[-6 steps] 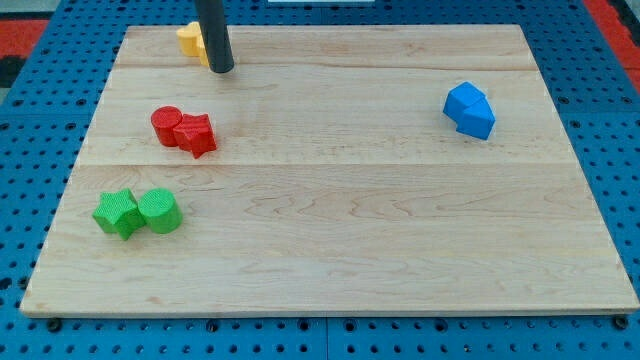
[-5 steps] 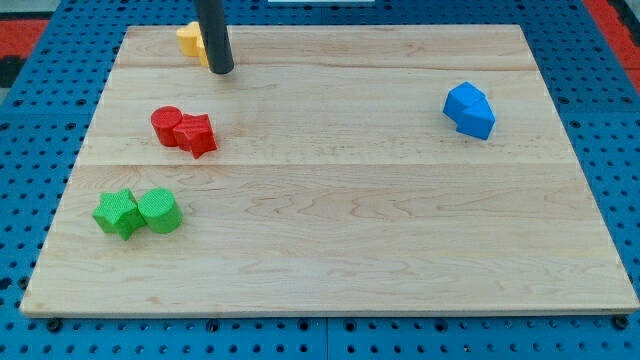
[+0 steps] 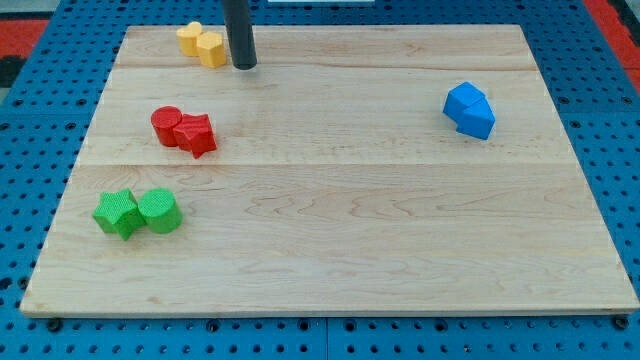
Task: Slide the yellow heart closer to the yellow hexagon
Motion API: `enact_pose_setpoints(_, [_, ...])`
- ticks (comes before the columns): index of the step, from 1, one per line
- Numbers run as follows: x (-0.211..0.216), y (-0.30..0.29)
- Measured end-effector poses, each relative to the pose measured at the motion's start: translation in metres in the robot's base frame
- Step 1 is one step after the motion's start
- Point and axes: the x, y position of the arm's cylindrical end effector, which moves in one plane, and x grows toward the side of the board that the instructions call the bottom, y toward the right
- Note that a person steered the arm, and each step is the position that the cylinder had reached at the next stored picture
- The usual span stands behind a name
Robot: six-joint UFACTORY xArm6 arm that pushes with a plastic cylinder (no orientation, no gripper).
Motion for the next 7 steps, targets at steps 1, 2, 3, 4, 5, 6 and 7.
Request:
enact_pose_setpoints(1, [-0.015,0.009])
enact_pose_setpoints(2, [-0.015,0.012])
enact_pose_setpoints(3, [-0.01,0.014])
enact_pose_setpoints(4, [-0.021,0.014])
enact_pose_setpoints(5, [-0.049,0.004])
enact_pose_setpoints(6, [-0.063,-0.025])
enact_pose_setpoints(7, [-0.063,-0.062])
